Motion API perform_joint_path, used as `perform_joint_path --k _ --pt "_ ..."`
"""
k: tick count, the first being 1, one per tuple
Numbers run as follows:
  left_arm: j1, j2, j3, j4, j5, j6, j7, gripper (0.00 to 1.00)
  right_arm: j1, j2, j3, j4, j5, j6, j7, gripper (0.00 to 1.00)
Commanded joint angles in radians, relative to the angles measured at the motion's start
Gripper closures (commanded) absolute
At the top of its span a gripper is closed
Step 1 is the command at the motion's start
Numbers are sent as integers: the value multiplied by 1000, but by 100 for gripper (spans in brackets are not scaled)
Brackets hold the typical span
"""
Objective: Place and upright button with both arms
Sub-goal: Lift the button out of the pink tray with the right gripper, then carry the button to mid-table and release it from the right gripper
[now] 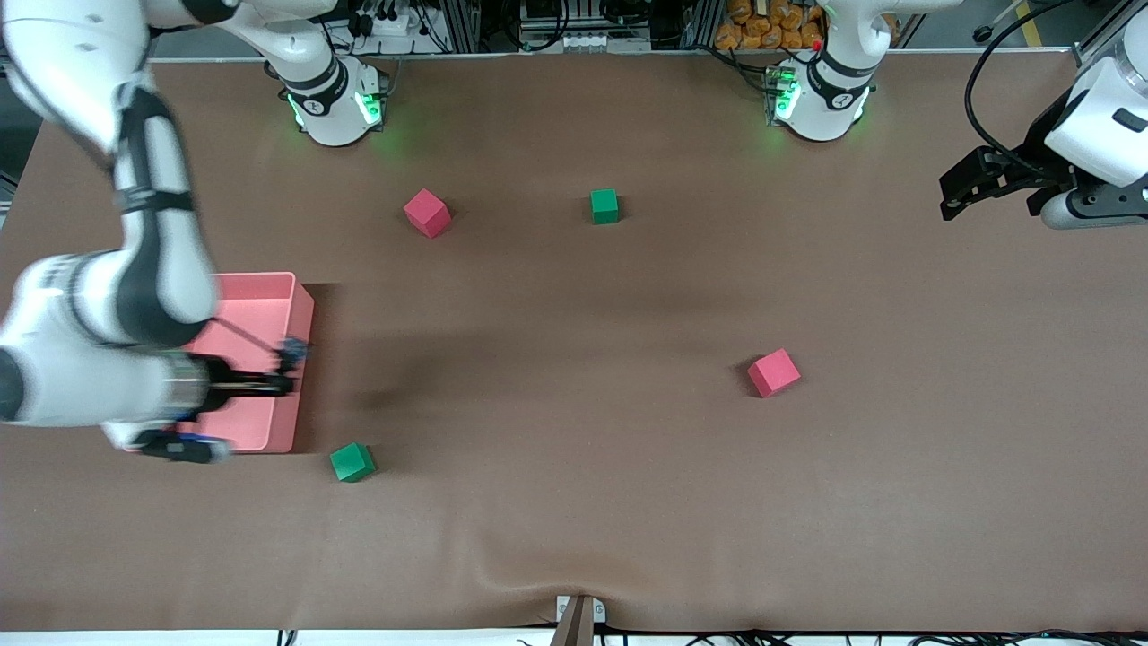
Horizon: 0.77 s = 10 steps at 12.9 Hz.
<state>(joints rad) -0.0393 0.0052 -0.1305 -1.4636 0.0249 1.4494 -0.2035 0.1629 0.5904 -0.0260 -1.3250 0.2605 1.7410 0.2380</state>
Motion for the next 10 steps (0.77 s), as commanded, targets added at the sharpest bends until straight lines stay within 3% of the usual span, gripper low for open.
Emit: perform_joint_path --k 1,6,8,10 --pt "6 -4 -3 3 -10 -1 1 0 74 81 75 61 3 127 127 100" --pt "7 -5 -3 2 -10 -3 6 0 381 270 72 125 -6 444 193 100" --pt "7 -5 -3 -1 -10 -6 6 0 450 330 67 162 -35 482 193 100" --pt "7 -4 -3 2 -10 -6 6 0 498 371 69 185 -119 482 202 100"
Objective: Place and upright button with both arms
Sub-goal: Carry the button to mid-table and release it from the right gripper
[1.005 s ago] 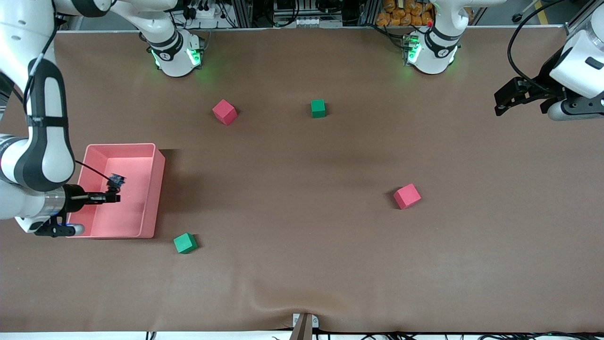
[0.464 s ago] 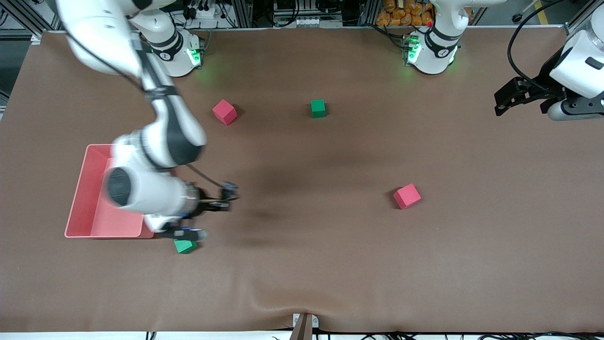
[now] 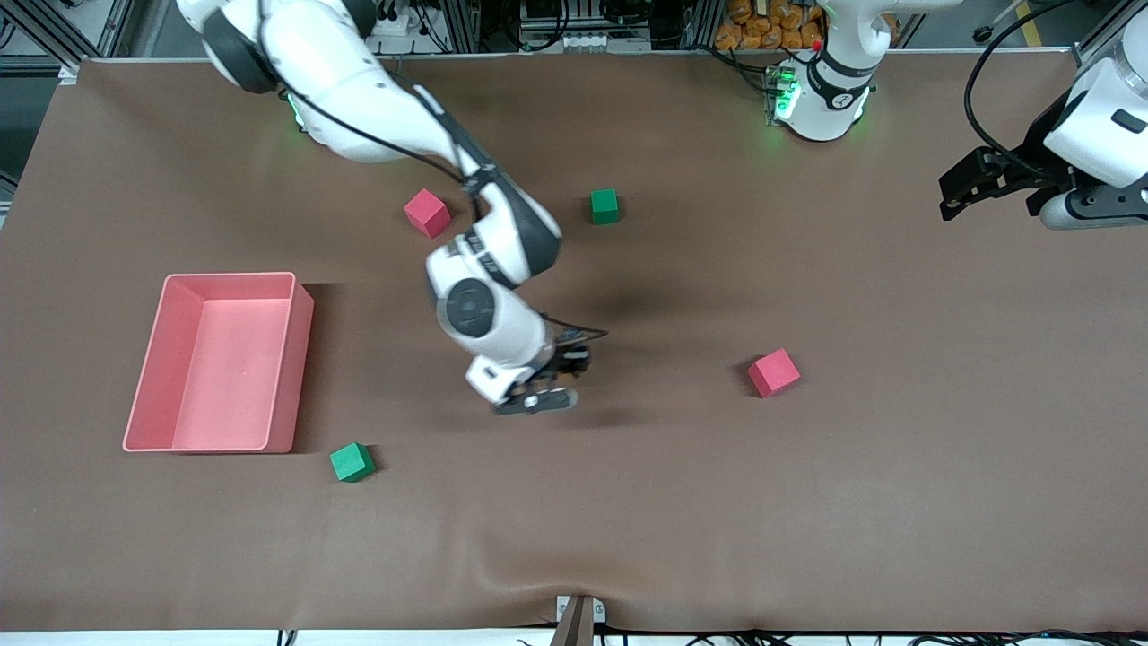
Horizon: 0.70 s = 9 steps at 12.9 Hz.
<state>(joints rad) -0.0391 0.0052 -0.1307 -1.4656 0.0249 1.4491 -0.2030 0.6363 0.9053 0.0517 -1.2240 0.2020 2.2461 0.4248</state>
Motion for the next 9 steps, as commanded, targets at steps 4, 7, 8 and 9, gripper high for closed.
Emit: perform_joint_path --k 4,7,8,9 --pt "5 -1 -3 4 -10 -4 5 0 63 101 -9 87 -114 15 38 100" --pt "5 1 -4 1 -10 -4 8 0 63 102 -9 86 -118 27 55 1" --pt "5 1 -4 1 -10 -6 8 0 63 102 -9 86 -118 42 57 0" --pt "5 1 -4 1 -10 -6 8 0 57 101 -9 86 -118 43 57 0"
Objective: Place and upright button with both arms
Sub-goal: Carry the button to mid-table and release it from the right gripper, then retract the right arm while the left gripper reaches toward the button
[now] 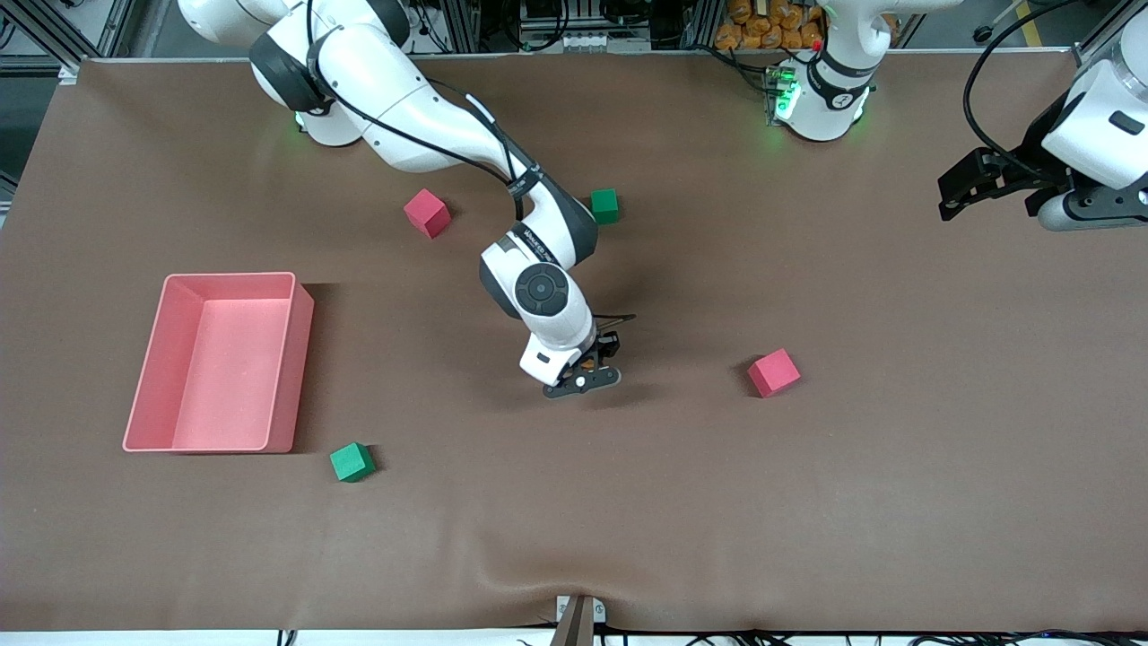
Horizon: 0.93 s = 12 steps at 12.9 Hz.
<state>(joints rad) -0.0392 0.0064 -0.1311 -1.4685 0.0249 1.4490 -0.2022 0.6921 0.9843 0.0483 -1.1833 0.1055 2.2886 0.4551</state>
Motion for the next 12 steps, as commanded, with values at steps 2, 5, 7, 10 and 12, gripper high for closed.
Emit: perform_joint_path --k 2,5,7,10,12 --pt "7 -2 -2 4 -10 -6 7 0 -12 17 -5 85 -18 -1 27 0" --pt "13 -2 -2 4 -10 -7 4 0 -124 -51 28 109 -1 -125 27 0" --pt "16 -2 -1 4 -10 -7 7 0 -193 -114 21 109 -4 -240 28 0" --pt "21 -2 -1 4 -10 -7 7 0 -326 -226 -10 111 -43 -424 11 0" --pt "21 0 -1 5 -8 -7 7 0 -493 -324 77 111 -37 -539 5 0"
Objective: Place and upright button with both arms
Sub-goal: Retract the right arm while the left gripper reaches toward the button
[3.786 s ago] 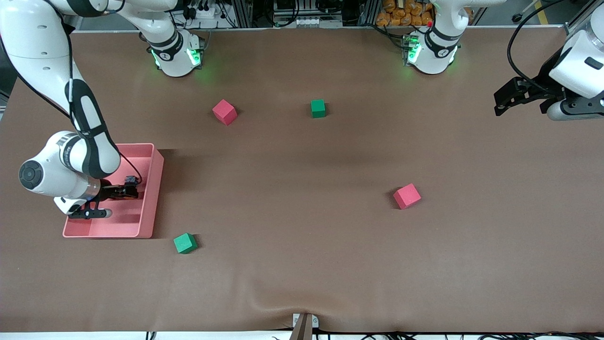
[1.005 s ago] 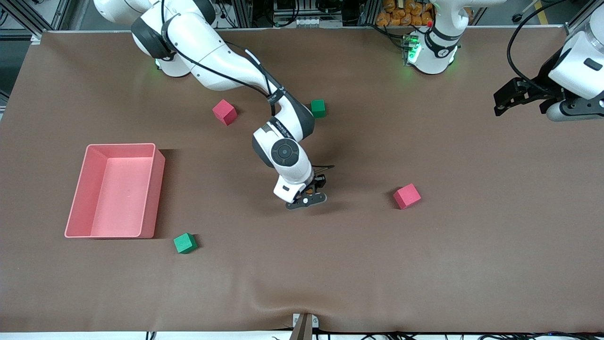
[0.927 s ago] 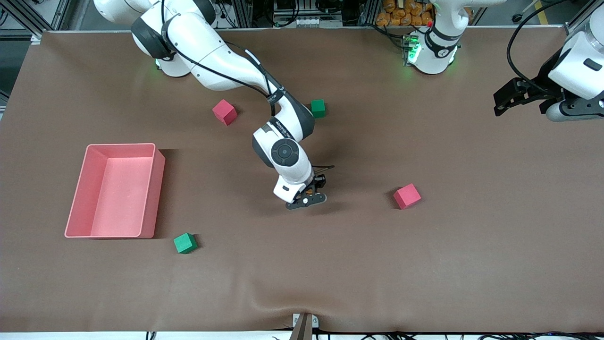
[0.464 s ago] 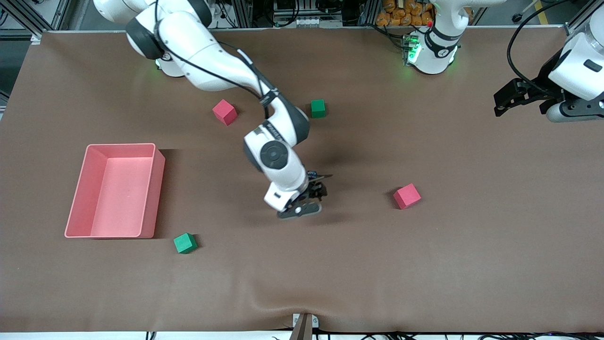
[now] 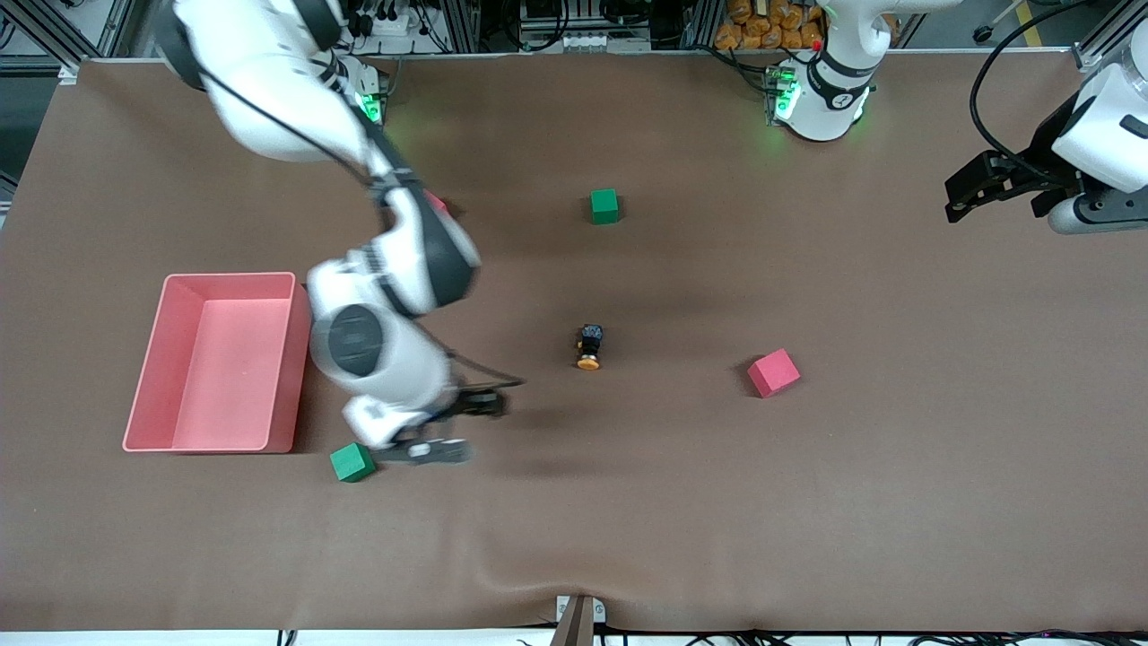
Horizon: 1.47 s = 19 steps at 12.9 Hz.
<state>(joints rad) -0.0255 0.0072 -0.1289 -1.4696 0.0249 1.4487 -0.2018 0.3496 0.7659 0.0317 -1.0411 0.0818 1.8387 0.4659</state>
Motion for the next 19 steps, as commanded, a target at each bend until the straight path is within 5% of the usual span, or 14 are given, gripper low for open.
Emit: perform_joint_path --k 1,5,8,13,16,19 --pt "7 4 -3 8 -8 -5 7 0 -214 -155 131 -31 -16 -146 -6 0" --pt "-11 30 -11 8 -11 -1 2 0 -308 -328 142 -39 -26 -249 -69 0" --pt "-25 82 -35 8 -20 21 -2 0 -311 -436 57 -53 -34 -378 -114 0" --pt "-180 310 -90 18 -13 142 -1 0 -340 -752 19 -365 -39 -346 -151 0" --pt "-282 427 -92 32 -14 228 -14 0 -336 -842 -4 -492 -73 -346 -153 0" --pt "-399 555 -90 69 -19 323 -88 0 -333 -832 -41 -478 -60 -348 -228 0"
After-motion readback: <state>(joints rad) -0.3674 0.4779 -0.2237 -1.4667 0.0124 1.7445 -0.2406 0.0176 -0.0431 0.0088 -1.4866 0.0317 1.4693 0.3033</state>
